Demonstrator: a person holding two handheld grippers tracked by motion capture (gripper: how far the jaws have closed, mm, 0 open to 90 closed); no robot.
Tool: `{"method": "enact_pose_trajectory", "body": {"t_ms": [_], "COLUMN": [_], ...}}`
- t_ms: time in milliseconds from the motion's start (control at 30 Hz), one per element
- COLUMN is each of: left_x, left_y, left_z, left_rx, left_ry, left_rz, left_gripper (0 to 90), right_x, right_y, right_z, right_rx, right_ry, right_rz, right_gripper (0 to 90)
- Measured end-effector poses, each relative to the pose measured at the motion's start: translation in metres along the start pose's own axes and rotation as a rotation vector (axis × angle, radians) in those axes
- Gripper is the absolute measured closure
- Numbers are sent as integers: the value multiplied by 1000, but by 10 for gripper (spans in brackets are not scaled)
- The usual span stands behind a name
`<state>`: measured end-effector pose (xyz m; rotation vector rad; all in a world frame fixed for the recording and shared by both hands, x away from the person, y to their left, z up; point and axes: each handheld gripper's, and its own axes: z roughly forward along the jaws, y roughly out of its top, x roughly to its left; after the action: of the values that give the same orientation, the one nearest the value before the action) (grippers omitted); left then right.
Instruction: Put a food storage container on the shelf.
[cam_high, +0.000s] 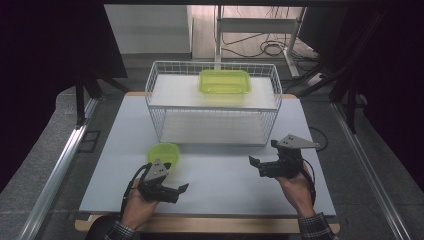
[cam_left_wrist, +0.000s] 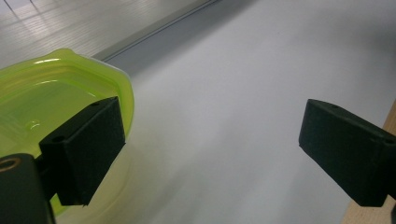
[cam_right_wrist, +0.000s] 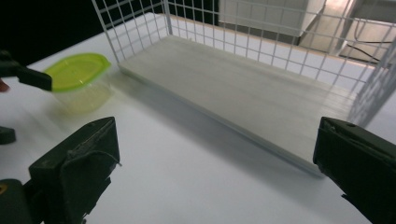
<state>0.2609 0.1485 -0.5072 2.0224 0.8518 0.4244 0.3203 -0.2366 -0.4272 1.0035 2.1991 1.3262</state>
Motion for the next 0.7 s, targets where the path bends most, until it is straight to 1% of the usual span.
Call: {"method": "enact_pose_trajectory", "body": {"t_ms": [133,267,433,533,700], "left_x": [-1,-2,-3,-4,-4], "left_y": [-1,-1,-2,-3,-2], "left_z": [1,2,3,6,6], "left_rx": [-5,-8,-12,5,3], "left_ry": [2,9,18,26,32], "left_rz": [6,14,35,52,47], "left_gripper": [59,54,47,42,33], "right_x": [-1,-3,-2,0,-1], "right_y": [-13,-28,-44,-53,-64], "right_z": [0,0,0,2,5], "right_rx": [1,21,35,59,89], "right_ry": [-18,-34,-39,-33,-28], "right_rz": [2,17,34,36,47], "right_gripper": [9,10,14,15,15]}}
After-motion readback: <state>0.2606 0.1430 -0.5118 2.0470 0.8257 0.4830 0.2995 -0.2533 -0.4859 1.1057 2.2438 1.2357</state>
